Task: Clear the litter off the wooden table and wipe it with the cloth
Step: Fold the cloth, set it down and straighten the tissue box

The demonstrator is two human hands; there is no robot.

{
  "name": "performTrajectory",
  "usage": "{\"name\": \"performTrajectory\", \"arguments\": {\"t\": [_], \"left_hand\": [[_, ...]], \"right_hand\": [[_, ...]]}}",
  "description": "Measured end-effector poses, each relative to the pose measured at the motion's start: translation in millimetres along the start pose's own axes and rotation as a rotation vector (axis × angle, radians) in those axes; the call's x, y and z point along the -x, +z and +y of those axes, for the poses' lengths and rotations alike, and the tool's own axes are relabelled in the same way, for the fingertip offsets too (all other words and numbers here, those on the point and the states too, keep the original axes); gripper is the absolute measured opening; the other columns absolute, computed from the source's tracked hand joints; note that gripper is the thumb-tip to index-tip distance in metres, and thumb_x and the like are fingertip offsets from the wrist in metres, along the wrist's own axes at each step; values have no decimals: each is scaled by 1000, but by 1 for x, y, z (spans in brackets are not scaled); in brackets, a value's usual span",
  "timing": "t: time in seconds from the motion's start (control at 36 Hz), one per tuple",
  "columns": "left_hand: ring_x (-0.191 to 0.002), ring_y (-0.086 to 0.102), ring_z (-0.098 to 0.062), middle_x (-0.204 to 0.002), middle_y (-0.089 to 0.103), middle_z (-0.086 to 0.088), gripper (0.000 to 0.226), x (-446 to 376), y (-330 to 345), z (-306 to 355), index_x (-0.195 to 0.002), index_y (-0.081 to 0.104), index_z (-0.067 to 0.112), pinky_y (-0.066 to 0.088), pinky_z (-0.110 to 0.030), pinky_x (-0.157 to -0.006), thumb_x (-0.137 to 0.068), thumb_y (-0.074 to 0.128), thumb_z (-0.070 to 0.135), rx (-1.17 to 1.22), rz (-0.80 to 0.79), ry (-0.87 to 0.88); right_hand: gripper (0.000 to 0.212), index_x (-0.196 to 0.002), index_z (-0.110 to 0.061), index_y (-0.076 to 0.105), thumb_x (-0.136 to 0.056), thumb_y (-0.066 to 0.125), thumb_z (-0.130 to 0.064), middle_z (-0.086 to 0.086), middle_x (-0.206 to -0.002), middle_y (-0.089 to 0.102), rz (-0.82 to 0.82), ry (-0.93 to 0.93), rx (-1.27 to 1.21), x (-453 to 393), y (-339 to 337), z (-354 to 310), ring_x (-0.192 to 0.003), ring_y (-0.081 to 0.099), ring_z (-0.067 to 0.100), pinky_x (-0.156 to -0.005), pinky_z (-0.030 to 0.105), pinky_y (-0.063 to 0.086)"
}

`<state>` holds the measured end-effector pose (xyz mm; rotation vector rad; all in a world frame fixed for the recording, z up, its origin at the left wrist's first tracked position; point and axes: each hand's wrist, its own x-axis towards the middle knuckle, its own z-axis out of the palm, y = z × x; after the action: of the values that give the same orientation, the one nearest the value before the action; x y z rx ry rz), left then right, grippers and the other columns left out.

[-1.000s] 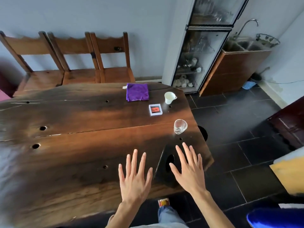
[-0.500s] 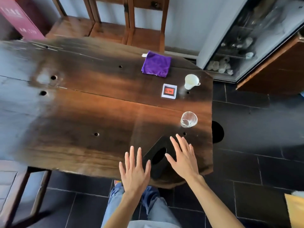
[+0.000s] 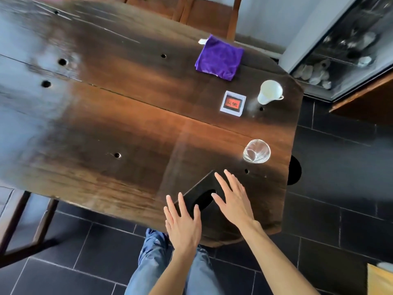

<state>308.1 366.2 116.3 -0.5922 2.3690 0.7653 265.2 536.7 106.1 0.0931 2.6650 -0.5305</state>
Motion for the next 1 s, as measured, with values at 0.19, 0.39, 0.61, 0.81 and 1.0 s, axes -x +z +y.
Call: {"name": "performTrajectory", "arguments": {"t": [0.19,0.39,0.61,0.81,1.0], "left_hand": [[-156,17,-34,-170,-14,-2,61,-2,5,6,-162,20,27,47,-50,-108,-107,45,37,226,20,38],[-138,47,-36,-168,-24,2,61,-4,-5,13,-161,17,39,45,-39,-96,-107,46,34,272,-19,-80],[-137,47,-38,-171,-1,-10,54,-2,-19,13,-154,33,39,41,-46,-113,-105,54,32,335,-67,-88],[-142,42,-35,-166,21,-14,52,-6,-26,18,-151,38,36,38,-46,-115,-104,57,31,281,-90,-26],[-143,42,-33,-168,21,-12,56,-9,-39,23,-153,37,38,38,-45,-115,-102,60,35,161,-132,92]], "right_hand": [[64,-159,-43,13,-104,43,-51,-4,-171,8,-41,10,-52,-3,7,1,-154,22,22,-116,41,38],[61,-159,-45,11,-105,40,-49,-4,-169,13,-63,28,-79,-3,7,-1,-152,26,19,-114,35,37],[61,-159,-41,17,-105,46,-43,-2,-168,18,-56,57,-130,-1,7,-3,-152,25,19,-117,34,32],[62,-159,-38,21,-104,50,-40,0,-168,21,18,157,-224,14,9,-3,-152,26,20,-118,32,28],[61,-158,-35,25,-104,52,-38,2,-166,26,126,260,-341,35,3,-9,-153,24,21,-119,32,26]]}}
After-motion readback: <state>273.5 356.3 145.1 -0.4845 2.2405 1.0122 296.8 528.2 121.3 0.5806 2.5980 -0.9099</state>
